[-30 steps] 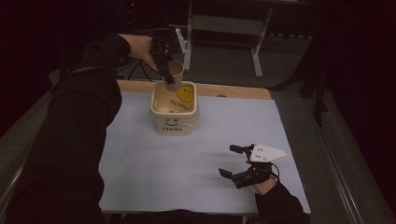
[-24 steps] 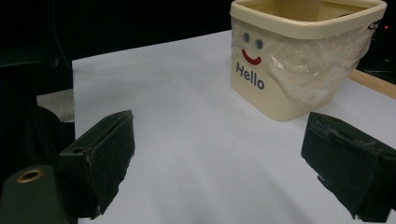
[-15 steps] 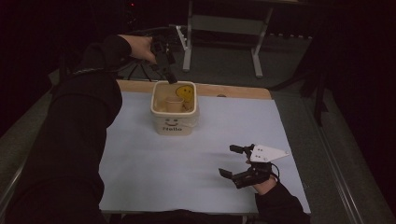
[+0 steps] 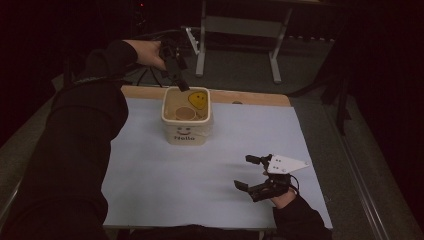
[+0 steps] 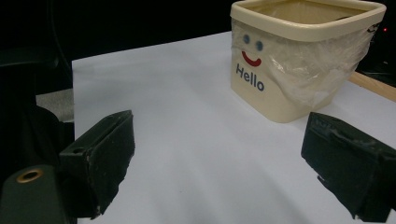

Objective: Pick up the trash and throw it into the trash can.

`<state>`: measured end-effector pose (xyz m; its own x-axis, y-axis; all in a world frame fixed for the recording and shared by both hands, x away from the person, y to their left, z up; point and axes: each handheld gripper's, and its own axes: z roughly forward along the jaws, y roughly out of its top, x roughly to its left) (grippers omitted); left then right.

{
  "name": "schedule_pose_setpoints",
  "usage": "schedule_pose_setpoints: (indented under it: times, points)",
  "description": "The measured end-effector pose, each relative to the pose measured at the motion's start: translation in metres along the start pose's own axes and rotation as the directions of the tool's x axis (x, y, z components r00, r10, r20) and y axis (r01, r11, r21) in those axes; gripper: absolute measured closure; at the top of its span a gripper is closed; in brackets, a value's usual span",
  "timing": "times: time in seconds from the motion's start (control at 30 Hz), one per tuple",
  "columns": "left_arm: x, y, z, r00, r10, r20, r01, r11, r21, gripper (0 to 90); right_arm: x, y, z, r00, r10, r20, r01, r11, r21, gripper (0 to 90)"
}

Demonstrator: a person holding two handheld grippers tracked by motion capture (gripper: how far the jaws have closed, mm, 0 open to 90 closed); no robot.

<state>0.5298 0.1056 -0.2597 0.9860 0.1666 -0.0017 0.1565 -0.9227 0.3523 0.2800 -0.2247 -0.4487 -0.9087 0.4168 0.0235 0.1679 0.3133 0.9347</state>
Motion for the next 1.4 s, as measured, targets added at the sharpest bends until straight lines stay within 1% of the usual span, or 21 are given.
schedule_pose_setpoints:
  times: [0.13, 0.17, 0.27, 0.33, 0.37, 0.43, 0.5, 0.57, 0.6, 0.63, 0.8, 0.87, 1.0, 1.13, 1.17, 1.2, 1.27, 1.3, 1.33, 1.37, 1.4]
  points:
    - [-0.004, -0.003, -0.003, 0.9999, -0.015, 0.004, 0.015, 0.9999, -0.005, 0.4, 0.0, 0.0, 0.0, 1.0, -0.001, -0.001, 0.001, 1.0, 0.003, 9.5]
    - [-0.004, -0.004, -0.004, 0.9999, -0.012, 0.004, 0.012, 0.9999, -0.006, 0.4, 0.0, 0.0, 0.001, 1.0, -0.001, -0.001, 0.001, 1.0, 0.005, 9.5]
    - [-0.008, -0.007, -0.006, 0.9998, -0.018, 0.011, 0.018, 0.9996, -0.023, 0.4, 0.0, 0.0, 0.001, 1.0, -0.003, -0.002, 0.003, 1.0, 0.004, 9.5]
    - [-0.01, -0.01, -0.008, 0.9997, -0.021, 0.009, 0.021, 0.9995, -0.022, 0.4, 0.001, 0.0, 0.001, 1.0, -0.003, -0.002, 0.003, 1.0, 0.006, 9.5]
    - [-0.012, -0.012, -0.009, 0.9995, -0.029, 0.015, 0.03, 0.9992, -0.026, 0.4, 0.001, 0.0, 0.002, 1.0, -0.004, -0.003, 0.004, 1.0, 0.005, 9.5]
    - [-0.014, -0.015, -0.01, 0.9996, -0.027, 0.007, 0.027, 0.9991, -0.032, 0.4, 0.001, 0.0, 0.002, 1.0, -0.004, -0.005, 0.004, 1.0, 0.005, 9.5]
    - [-0.016, -0.018, -0.011, 0.9995, -0.031, 0.004, 0.031, 0.9986, -0.044, 0.4, 0.001, 0.001, 0.002, 1.0, -0.003, -0.005, 0.003, 1.0, 0.005, 9.5]
    - [-0.02, -0.021, -0.011, 0.9994, -0.032, -0.01, 0.031, 0.9979, -0.056, 0.4, 0.001, 0.001, 0.002, 1.0, -0.005, -0.005, 0.005, 1.0, 0.007, 9.5]
    - [-0.022, -0.022, -0.011, 0.999, -0.044, 0.0, 0.043, 0.9969, -0.066, 0.4, 0.002, 0.001, 0.003, 1.0, -0.006, -0.005, 0.006, 1.0, 0.008, 9.5]
    - [-0.023, -0.023, -0.01, 0.9989, -0.047, 0.003, 0.047, 0.9963, -0.072, 0.4, 0.001, 0.001, 0.003, 1.0, -0.005, -0.005, 0.006, 1.0, 0.009, 9.5]
    - [-0.032, -0.029, -0.009, 0.9996, -0.029, 0.002, 0.029, 0.997, -0.072, 0.4, 0.002, 0.001, 0.003, 1.0, -0.009, -0.003, 0.009, 1.0, 0.009, 9.5]
    - [-0.034, -0.033, -0.01, 0.9993, -0.038, 0.007, 0.038, 0.9955, -0.086, 0.4, 0.002, 0.001, 0.003, 1.0, -0.009, -0.003, 0.009, 1.0, 0.01, 9.5]
    - [-0.041, -0.038, -0.012, 0.9994, -0.032, 0.011, 0.033, 0.9932, -0.112, 0.4, 0.002, 0.001, 0.003, 1.0, -0.007, -0.003, 0.007, 1.0, 0.012, 9.5]
    - [-0.046, -0.042, -0.012, 0.9994, -0.032, 0.017, 0.033, 0.992, -0.121, 0.4, 0.002, 0.001, 0.004, 1.0, -0.007, -0.003, 0.007, 1.0, 0.012, 9.5]
    - [-0.048, -0.047, -0.012, 0.9995, -0.029, 0.014, 0.031, 0.9919, -0.123, 0.4, 0.002, 0.001, 0.004, 1.0, -0.008, -0.002, 0.008, 1.0, 0.013, 9.5]
    - [-0.049, -0.049, -0.012, 0.9992, -0.034, 0.021, 0.036, 0.9913, -0.126, 0.4, 0.002, 0.001, 0.004, 1.0, -0.005, -0.003, 0.006, 1.0, 0.014, 9.5]
    - [-0.052, -0.053, -0.012, 0.9993, -0.033, 0.015, 0.035, 0.99, -0.137, 0.4, 0.002, 0.001, 0.004, 1.0, -0.007, -0.003, 0.007, 1.0, 0.014, 9.5]
    - [-0.053, -0.056, -0.012, 0.9988, -0.039, 0.03, 0.043, 0.9888, -0.143, 0.4, 0.002, 0.001, 0.004, 1.0, -0.007, -0.002, 0.007, 1.0, 0.014, 9.5]
    - [-0.053, -0.056, -0.012, 0.9988, -0.039, 0.03, 0.043, 0.9888, -0.143, 0.4, 0.002, 0.001, 0.004, 1.0, -0.007, -0.002, 0.007, 1.0, 0.014, 9.5]
    - [-0.056, -0.06, -0.01, 0.999, -0.038, 0.025, 0.041, 0.9878, -0.15, 0.4, 0.002, 0.001, 0.004, 1.0, -0.007, -0.003, 0.007, 1.0, 0.014, 9.5]
    - [-0.057, -0.062, -0.009, 0.9987, -0.039, 0.034, 0.043, 0.9877, -0.15, 0.4, 0.002, 0.001, 0.004, 1.0, -0.006, -0.003, 0.006, 1.0, 0.015, 9.5]
